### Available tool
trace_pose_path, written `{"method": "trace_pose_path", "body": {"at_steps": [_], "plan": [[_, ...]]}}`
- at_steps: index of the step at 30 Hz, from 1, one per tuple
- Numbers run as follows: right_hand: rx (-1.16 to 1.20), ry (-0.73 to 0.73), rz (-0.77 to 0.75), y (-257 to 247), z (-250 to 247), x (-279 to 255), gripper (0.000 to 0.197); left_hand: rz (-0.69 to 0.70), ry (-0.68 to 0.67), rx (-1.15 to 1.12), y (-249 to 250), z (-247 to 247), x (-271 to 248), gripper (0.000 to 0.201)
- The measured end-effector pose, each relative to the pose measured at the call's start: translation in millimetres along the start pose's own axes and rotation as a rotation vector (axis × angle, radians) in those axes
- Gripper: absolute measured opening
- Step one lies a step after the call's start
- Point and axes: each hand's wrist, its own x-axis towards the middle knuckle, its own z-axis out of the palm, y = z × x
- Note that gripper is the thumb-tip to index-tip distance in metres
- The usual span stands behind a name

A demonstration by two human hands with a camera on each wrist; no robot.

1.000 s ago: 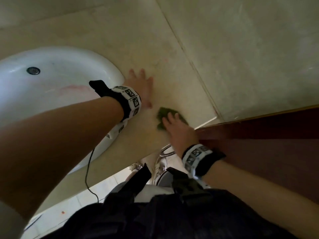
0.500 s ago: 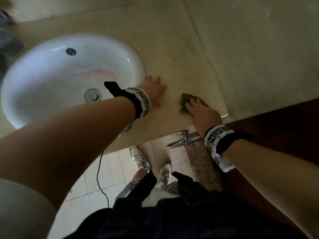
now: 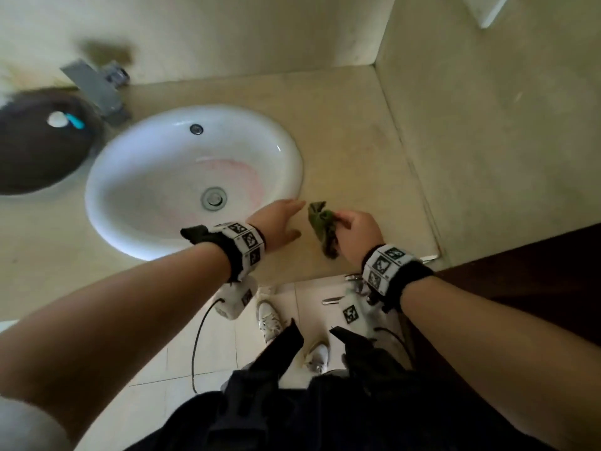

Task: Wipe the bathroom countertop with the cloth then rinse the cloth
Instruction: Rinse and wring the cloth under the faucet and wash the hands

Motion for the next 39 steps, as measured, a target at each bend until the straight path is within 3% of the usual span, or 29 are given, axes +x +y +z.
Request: {"method": "trace_pose_path", "body": {"at_steps": [3,8,11,15,24,28,34,39], "plan": [[0.334,-0.116,0.070,-37,-5,0,0.035,-0.024,0.115,-0.233,1,-14,-24,0.066],[0.407,-0.267,-0.050,-93,5,1,0.036,-0.047,0.342,-0.689,-7,-49,-60,0.056],[0.340,-0.311,-0.139,-119,20,3,0.033,-0.133,0.501,-0.687,-24,-69,-70,0.044],[0.243,-0.311,-0.213,-154,42,13,0.030,-0.215,0.589,-0.671,-53,-92,-75,0.021],[-0.024,-0.196,-0.302,-221,119,61,0.016,-0.203,0.604,-0.614,-139,-148,-74,0.018],[-0.145,-0.118,-0.227,-236,148,83,0.016,-0.150,0.554,-0.680,-176,-160,-73,0.012],[-0.171,-0.191,-0.133,-249,179,102,0.021,-0.277,0.576,-0.582,-212,-168,-62,0.006],[-0.462,-0.147,-0.221,-265,194,121,0.025,-0.310,0.524,-0.603,-215,-173,-48,0.010]]}}
